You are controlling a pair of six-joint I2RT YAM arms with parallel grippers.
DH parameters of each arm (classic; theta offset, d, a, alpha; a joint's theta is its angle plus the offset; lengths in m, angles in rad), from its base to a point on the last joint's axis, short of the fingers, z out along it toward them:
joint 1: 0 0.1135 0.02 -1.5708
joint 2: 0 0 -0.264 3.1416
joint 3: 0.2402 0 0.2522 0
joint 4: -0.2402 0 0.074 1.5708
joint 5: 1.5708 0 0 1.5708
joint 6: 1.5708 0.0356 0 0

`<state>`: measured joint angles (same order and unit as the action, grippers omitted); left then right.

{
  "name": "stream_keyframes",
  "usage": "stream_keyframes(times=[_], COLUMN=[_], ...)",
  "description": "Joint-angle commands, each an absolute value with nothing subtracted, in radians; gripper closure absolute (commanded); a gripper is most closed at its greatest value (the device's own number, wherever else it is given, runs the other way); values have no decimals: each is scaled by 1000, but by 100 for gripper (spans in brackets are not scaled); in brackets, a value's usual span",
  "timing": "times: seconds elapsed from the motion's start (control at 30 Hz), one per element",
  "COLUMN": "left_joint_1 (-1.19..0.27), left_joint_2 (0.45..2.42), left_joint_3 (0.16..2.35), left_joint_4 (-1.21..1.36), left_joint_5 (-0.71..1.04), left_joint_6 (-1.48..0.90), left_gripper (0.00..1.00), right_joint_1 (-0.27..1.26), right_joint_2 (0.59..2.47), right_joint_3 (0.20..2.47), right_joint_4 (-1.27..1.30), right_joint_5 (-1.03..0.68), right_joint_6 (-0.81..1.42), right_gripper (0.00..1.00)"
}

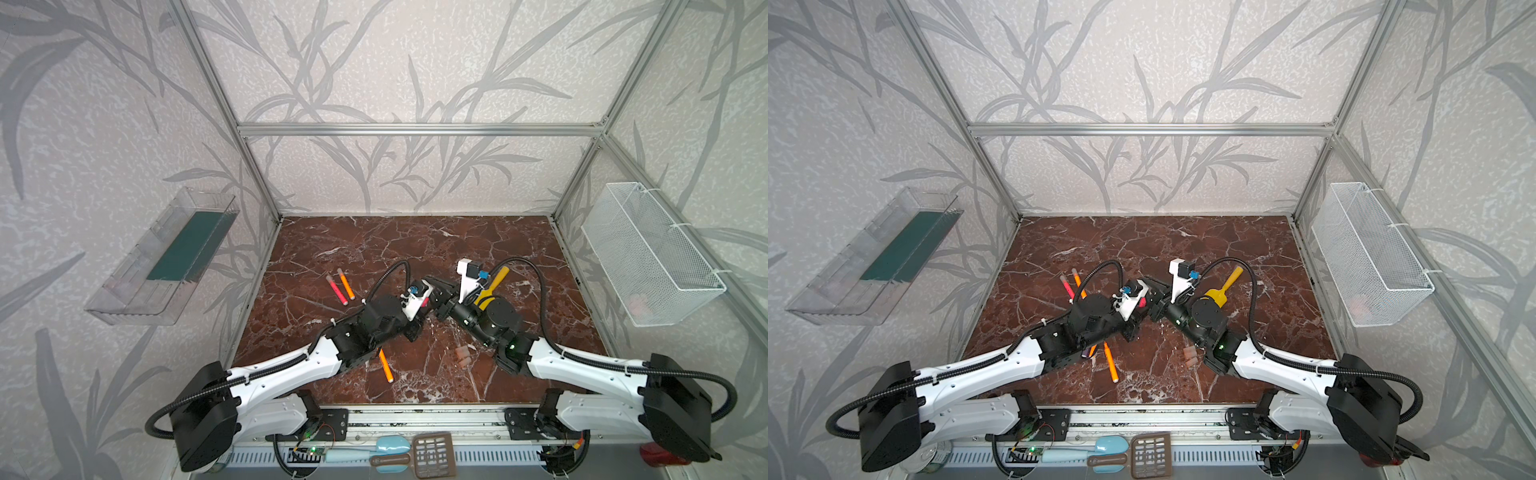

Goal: Insert the pens into the pen caps
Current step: 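Press the cap firmly onto the marker while the left gripper holds it steady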

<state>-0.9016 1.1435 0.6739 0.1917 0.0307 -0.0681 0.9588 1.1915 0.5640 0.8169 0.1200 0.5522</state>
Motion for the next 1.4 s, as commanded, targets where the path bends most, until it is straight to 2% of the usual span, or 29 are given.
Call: stream_keyframes(times=[0.0, 0.47, 0.93, 1.17, 1.37], left_joint_1=[-818, -774, -771, -771, -769], left_joint_2=[1054, 983, 956, 967, 985], left_joint_3=[765, 795, 730, 736, 828], left_joint_4=[599, 552, 669, 679, 639], left_joint_5=[-109, -109, -56, -48, -84], left_joint_6=[-180, -207, -149, -128, -59], left_gripper=[100, 100, 100, 100, 100], right_joint_1=[1070, 1088, 1089, 1088, 1092], right_joint_2=[1236, 1206, 1200, 1204, 1242], right_joint_3=[488, 449, 469, 467, 475], right_joint_4=[568, 524, 421, 450, 471], right_joint_5=[-99, 1, 94, 42, 15], right_joint_6=[584, 561, 580, 566, 563], right_gripper=[100, 100, 100, 100, 100])
